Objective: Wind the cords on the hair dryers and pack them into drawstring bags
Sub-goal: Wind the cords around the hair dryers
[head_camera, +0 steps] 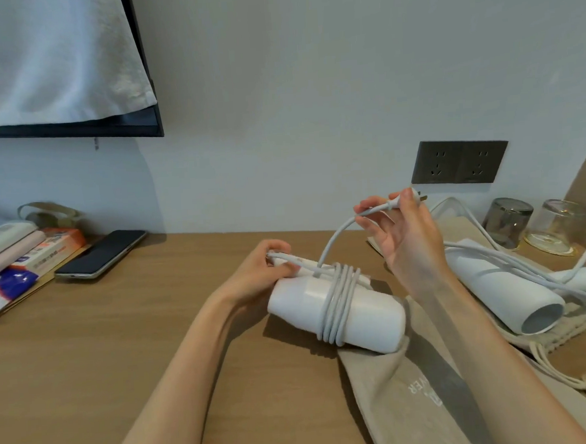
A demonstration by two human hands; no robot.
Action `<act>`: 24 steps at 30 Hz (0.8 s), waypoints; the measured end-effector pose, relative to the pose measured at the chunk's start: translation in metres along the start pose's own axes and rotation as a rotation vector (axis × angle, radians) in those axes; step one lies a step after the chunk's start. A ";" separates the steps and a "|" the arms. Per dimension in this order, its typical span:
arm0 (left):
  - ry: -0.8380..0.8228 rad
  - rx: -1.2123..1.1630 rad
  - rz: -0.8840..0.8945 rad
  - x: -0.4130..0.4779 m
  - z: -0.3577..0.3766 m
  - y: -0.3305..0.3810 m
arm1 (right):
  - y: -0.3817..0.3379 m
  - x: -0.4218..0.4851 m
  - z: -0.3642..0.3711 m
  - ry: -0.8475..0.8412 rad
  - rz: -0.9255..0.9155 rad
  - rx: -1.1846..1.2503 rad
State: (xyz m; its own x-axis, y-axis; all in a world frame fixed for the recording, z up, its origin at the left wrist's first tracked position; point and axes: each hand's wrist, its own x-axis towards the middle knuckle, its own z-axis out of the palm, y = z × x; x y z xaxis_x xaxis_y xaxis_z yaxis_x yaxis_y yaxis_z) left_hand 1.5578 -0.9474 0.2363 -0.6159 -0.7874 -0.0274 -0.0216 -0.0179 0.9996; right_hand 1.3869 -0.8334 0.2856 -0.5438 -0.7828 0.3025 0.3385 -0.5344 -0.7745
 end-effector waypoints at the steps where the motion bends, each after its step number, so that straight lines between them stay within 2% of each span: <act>1: -0.014 0.003 -0.020 -0.001 0.001 -0.003 | 0.002 0.000 0.000 0.003 0.005 -0.006; 4: -0.010 0.012 0.025 -0.001 0.002 -0.006 | 0.004 0.002 -0.003 0.021 -0.005 -0.007; 7: 0.036 0.197 0.133 0.001 -0.001 -0.003 | 0.006 0.003 -0.008 0.095 -0.033 -0.041; 9: 0.081 0.194 0.180 0.001 -0.004 -0.002 | 0.009 0.005 -0.011 0.152 -0.064 -0.120; 11: 0.174 0.095 0.184 -0.001 -0.010 -0.002 | 0.012 0.006 -0.015 0.153 -0.081 -0.252; 14: 0.328 -0.073 0.157 0.000 -0.025 -0.010 | 0.022 0.008 -0.023 0.088 0.057 -0.458; 16: 0.403 -0.069 0.183 0.002 -0.033 -0.017 | 0.029 0.010 -0.032 0.067 0.190 -0.505; 19: 0.412 -0.028 0.209 0.003 -0.036 -0.019 | 0.037 0.012 -0.045 0.056 0.299 -0.542; 20: 0.391 0.021 0.223 0.005 -0.038 -0.019 | 0.040 0.012 -0.049 0.053 0.309 -0.619; 24: 0.389 0.599 0.318 0.012 -0.046 -0.011 | 0.048 0.010 -0.055 -0.045 0.174 -0.945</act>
State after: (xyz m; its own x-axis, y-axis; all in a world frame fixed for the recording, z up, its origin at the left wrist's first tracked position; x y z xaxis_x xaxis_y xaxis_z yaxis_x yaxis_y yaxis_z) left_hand 1.5867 -0.9848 0.2249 -0.3461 -0.8603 0.3744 -0.3796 0.4933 0.7827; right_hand 1.3557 -0.8499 0.2208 -0.5081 -0.8488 0.1464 -0.3574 0.0531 -0.9324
